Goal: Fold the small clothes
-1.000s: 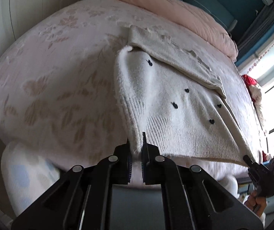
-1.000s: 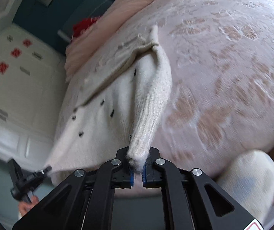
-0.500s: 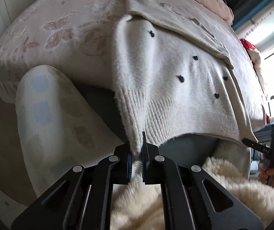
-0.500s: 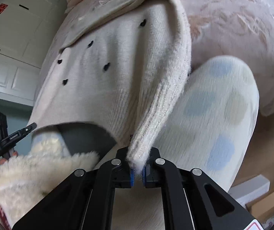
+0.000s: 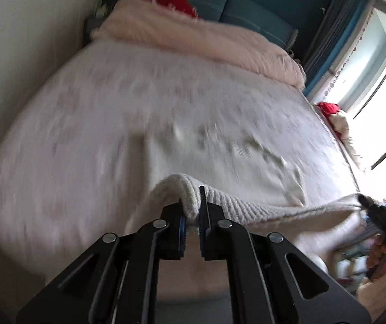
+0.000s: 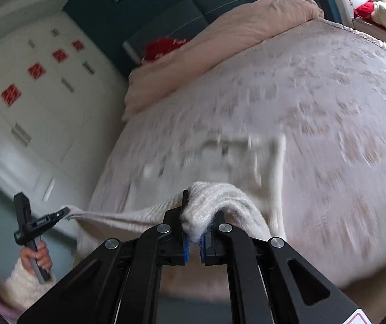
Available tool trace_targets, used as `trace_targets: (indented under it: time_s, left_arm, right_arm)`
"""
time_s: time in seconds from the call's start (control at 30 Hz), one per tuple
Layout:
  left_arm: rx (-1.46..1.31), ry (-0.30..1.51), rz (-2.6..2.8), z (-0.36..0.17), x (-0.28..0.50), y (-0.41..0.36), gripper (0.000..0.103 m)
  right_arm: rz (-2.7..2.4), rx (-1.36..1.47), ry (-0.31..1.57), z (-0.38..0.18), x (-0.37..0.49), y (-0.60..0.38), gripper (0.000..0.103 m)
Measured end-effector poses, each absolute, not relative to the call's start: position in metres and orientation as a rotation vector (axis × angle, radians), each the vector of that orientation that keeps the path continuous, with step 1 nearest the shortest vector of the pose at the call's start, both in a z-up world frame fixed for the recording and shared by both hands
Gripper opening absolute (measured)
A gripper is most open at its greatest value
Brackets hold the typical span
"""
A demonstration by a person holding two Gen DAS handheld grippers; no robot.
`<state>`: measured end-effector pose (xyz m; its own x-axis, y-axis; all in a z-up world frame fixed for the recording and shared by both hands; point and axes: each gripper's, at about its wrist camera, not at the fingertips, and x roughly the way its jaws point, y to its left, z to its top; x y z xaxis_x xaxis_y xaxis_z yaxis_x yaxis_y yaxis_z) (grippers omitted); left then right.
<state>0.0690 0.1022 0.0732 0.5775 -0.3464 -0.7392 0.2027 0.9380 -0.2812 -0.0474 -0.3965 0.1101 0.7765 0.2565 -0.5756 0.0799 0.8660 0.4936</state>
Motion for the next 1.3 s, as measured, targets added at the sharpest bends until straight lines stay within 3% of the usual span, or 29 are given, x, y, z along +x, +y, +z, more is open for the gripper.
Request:
trace_targets:
  time_s: [0.23,0.37,0.4,0.43,0.47,0.5,0.6,0.63,0.77,0.8,0.83,0.87,0.9,1.17,1.23,1.3]
  left_arm:
    - [-0.142,0.979,-0.220,-0.009,0.211,0.048,0.007]
    - [-0.117,1.020,-0.165,-0.059,0.240,0.043,0.014]
    - [-0.146,1.024,-0.166,-0.067,0.239,0.049,0.022]
    - [-0.183,1.020,-0.163,-0.071,0.237,0.055,0.044]
    - [-0.227,1.003,-0.143,-0.071,0.235,0.065,0.056]
    - [-0.263,0.971,-0.132,-0.068,0.230,0.074,0.072]
    - [-0.301,0.880,-0.140,-0.059,0.213,0.095,0.088]
    - [-0.294,0.875,-0.138,-0.060,0.212,0.097,0.089]
    - [-0.277,0.973,-0.177,-0.085,0.222,0.089,0.088]
    - [-0.278,0.993,-0.188,-0.088,0.225,0.087,0.084]
    - [-0.265,1.020,-0.200,-0.095,0.228,0.081,0.057]
    - [-0.233,1.062,-0.218,-0.102,0.232,0.074,0.038]
    - [-0.208,1.101,-0.236,-0.106,0.235,0.067,0.009]
    - [-0.187,0.934,-0.242,-0.013,0.248,0.065,0.009]
    - [-0.178,0.953,-0.206,-0.019,0.266,0.065,0.009]
    - [-0.180,1.027,-0.177,-0.048,0.281,0.063,0.009]
  right_arm:
    - [-0.036,0.525,0.738,0.028,0.072,-0.408,0.006]
    - [-0.082,0.586,0.739,0.004,0.086,-0.418,0.018]
    - [-0.084,0.603,0.712,0.006,0.083,-0.420,0.033]
    - [-0.093,0.618,0.673,0.011,0.077,-0.425,0.043]
    - [-0.121,0.618,0.636,0.017,0.069,-0.427,0.068]
    - [-0.151,0.609,0.587,0.024,0.057,-0.431,0.078]
    - [-0.160,0.592,0.587,0.022,0.044,-0.439,0.079]
    - [-0.171,0.577,0.633,0.015,0.048,-0.441,0.079]
    - [-0.162,0.523,0.771,-0.012,0.071,-0.432,0.079]
    - [-0.161,0.500,0.802,-0.017,0.077,-0.426,0.078]
    - [-0.168,0.468,0.835,-0.023,0.083,-0.420,0.073]
    - [-0.175,0.418,0.875,-0.028,0.090,-0.414,0.040]
    - [-0.170,0.394,0.905,-0.030,0.095,-0.410,0.008]
    - [-0.141,0.471,0.597,0.070,0.079,-0.432,0.007]
    - [-0.181,0.482,0.648,0.051,0.093,-0.443,0.007]
    - [-0.234,0.518,0.808,-0.008,0.115,-0.456,0.007]
